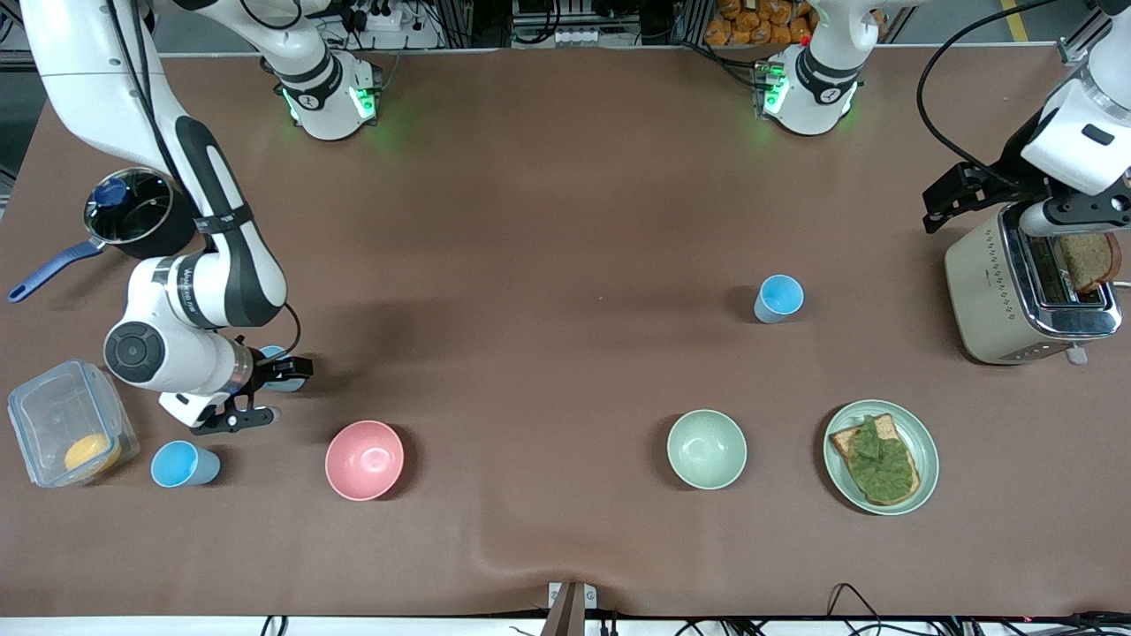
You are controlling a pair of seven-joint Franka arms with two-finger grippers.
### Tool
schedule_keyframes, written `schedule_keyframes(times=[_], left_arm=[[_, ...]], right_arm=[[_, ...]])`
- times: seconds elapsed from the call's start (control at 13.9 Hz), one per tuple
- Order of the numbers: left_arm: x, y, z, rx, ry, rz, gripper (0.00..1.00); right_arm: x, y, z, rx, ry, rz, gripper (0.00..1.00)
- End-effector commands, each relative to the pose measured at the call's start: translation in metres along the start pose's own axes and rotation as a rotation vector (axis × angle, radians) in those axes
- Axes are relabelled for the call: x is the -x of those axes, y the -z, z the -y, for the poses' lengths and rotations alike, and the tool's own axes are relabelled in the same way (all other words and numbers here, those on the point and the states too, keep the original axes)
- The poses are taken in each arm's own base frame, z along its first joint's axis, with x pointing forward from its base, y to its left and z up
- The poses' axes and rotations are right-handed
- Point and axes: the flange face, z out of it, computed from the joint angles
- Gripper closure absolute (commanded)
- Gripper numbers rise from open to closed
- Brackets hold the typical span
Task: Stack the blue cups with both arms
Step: 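Reach the right gripper down to the blue cup holding white tissue, then close the right gripper on the tissue cup and lift it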
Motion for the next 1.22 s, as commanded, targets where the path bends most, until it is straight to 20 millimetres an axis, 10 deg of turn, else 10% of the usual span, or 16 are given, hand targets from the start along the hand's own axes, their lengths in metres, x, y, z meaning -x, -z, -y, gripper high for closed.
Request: schedule_keyframes(times=[0.0,0.22,0.72,1.15], left_arm=[[0.004,0.007,-0.002,-0.012,0.013,-0.008,0.0],[0.004,0.007,-0.005,-0.012,0.01,-0.008,0.0],[0.005,0.006,-0.001,-0.014,0.017,0.005,0.0],[0.005,0.006,-0.001,-0.014,0.015,0.005,0.0]], right_arm=[[0.005,0.009,0.003,0.008,0.007,0.014,0.01],[0.006,0.024,0.001,-0.001,-0.004,0.024,0.01],[0.009,-0.015,0.001,-0.005,-0.001,0.039,0.12],[0.008,-0.019,0.001,-0.004,0.006,0.04,0.79]])
